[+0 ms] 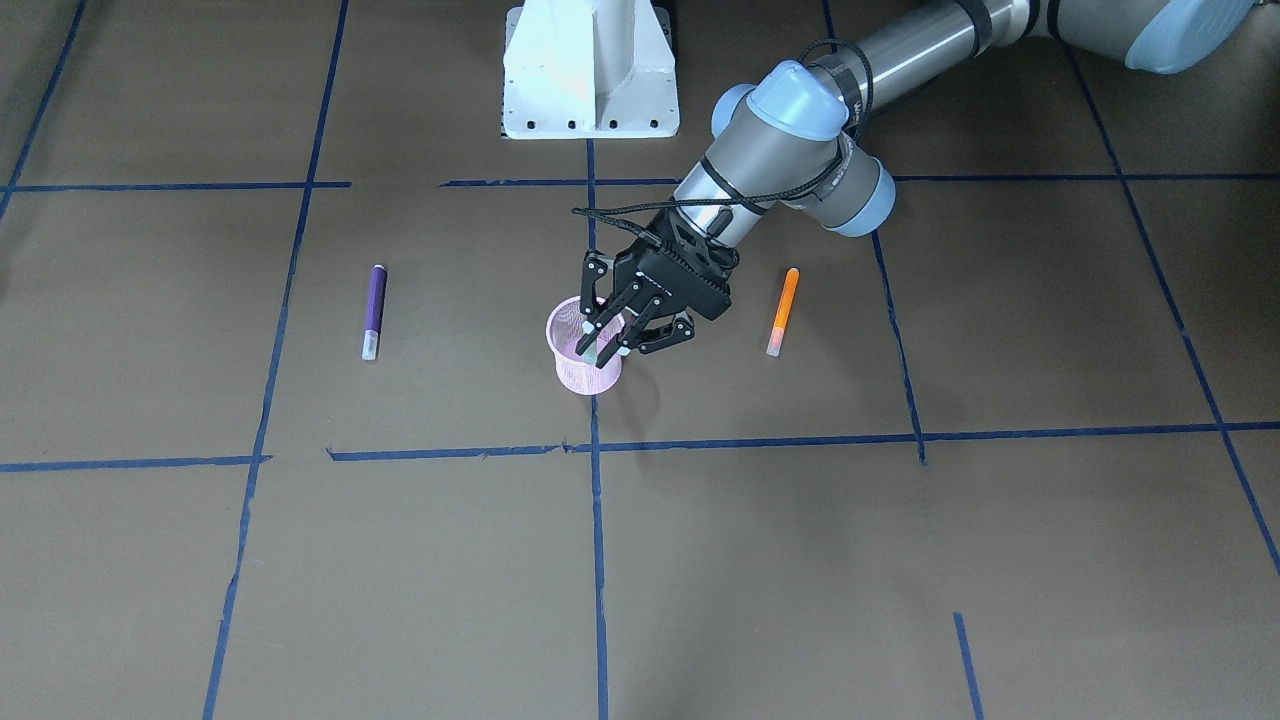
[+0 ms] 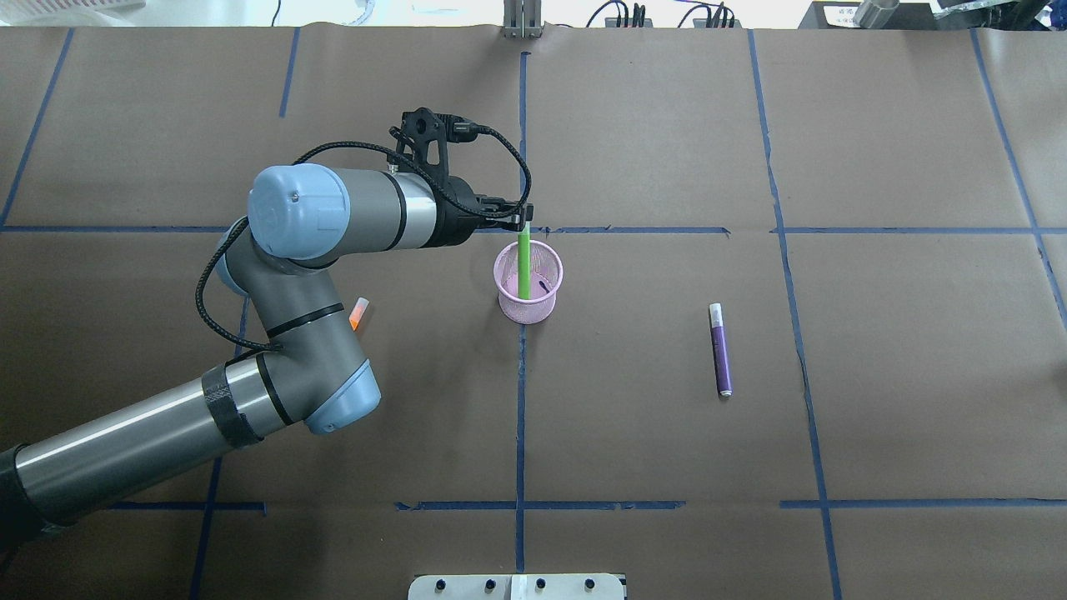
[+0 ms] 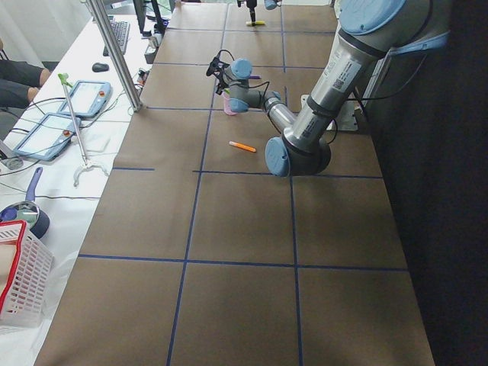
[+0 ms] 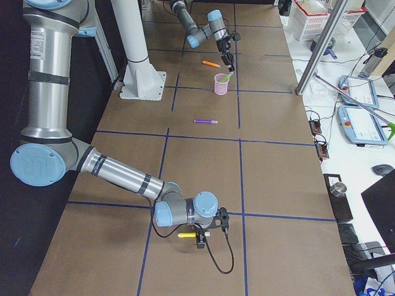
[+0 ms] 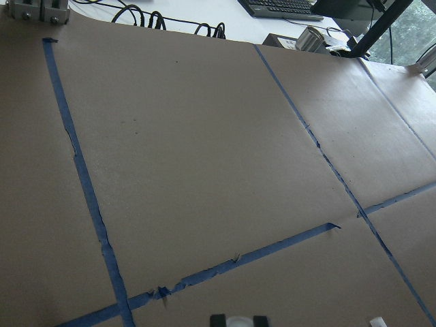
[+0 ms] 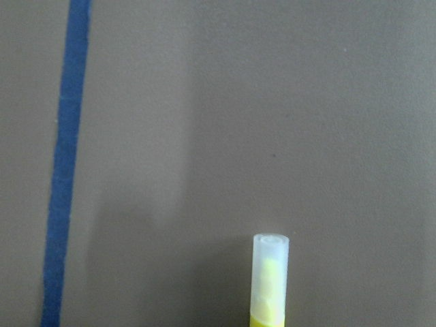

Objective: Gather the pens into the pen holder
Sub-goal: 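Raise the left gripper and draw it back from the cup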

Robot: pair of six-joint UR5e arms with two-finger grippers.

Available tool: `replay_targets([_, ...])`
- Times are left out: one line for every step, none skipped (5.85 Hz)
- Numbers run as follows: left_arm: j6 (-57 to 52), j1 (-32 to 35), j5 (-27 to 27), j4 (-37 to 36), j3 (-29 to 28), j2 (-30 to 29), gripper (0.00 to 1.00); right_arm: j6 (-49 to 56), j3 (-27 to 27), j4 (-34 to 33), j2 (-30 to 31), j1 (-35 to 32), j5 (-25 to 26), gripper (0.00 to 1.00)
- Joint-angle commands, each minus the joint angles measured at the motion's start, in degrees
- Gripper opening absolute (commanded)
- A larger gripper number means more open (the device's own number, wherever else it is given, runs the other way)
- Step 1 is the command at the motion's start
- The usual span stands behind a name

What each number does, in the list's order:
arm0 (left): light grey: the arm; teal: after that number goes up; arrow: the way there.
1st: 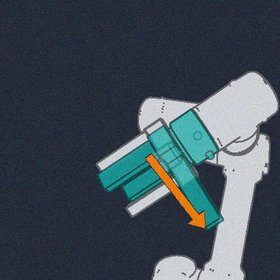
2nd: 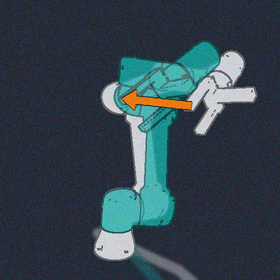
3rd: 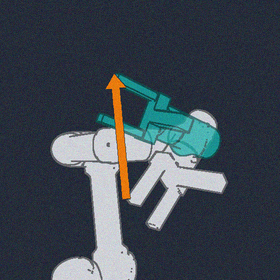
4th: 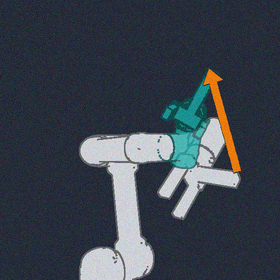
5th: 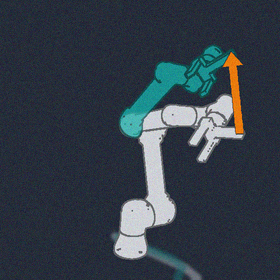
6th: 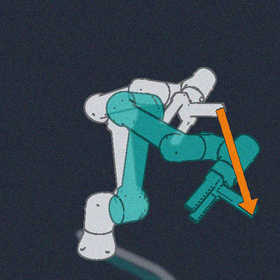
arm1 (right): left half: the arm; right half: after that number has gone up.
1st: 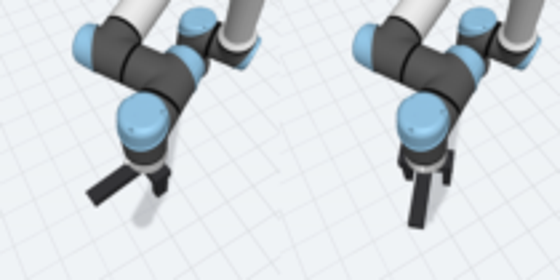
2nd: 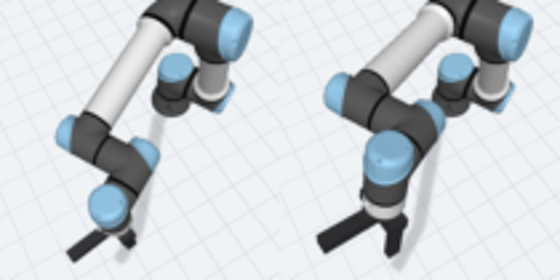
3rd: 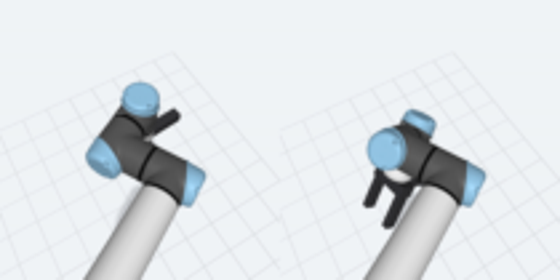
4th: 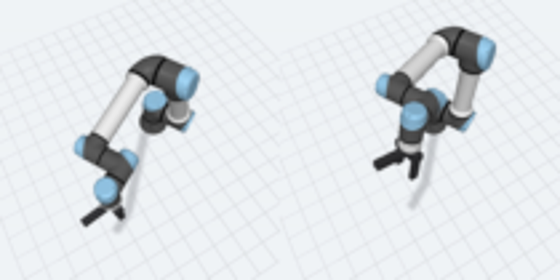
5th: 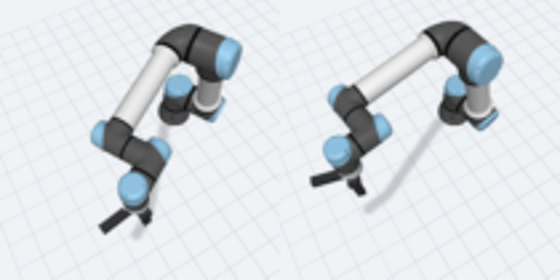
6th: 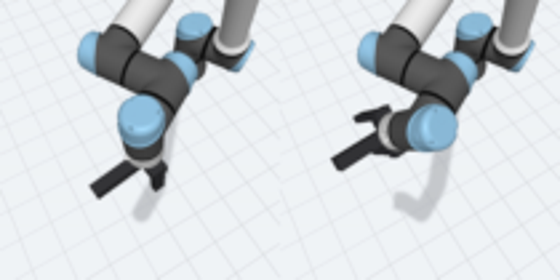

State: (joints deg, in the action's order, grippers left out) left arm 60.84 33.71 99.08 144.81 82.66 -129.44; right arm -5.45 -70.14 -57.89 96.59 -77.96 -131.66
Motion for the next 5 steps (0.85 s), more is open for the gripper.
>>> replay_targets([0.2,0.1,-0.5,-0.1,0.0,-0.1,1.00,0.0,0.0,0.0,0.0,0.0,0.0,1.00])
replay_targets([0.5,1.9,-0.1,-0.7,0.2,-0.2,1.00,0.0,0.0,0.0,0.0,0.0,0.0,1.00])
replay_targets([0.3,4.6,1.9,-4.7,0.2,-0.2,1.00,0.0,-0.1,0.0,0.0,0.0,0.0,1.00])
replay_targets([-0.1,9.3,10.1,-11.4,0.7,-0.4,1.00,0.0,0.1,0.0,0.0,0.0,0.0,1.00])
replay_targets([-0.5,15.2,20.5,-17.0,0.7,-0.4,1.00,0.0,0.1,0.0,0.0,0.0,0.0,1.00])
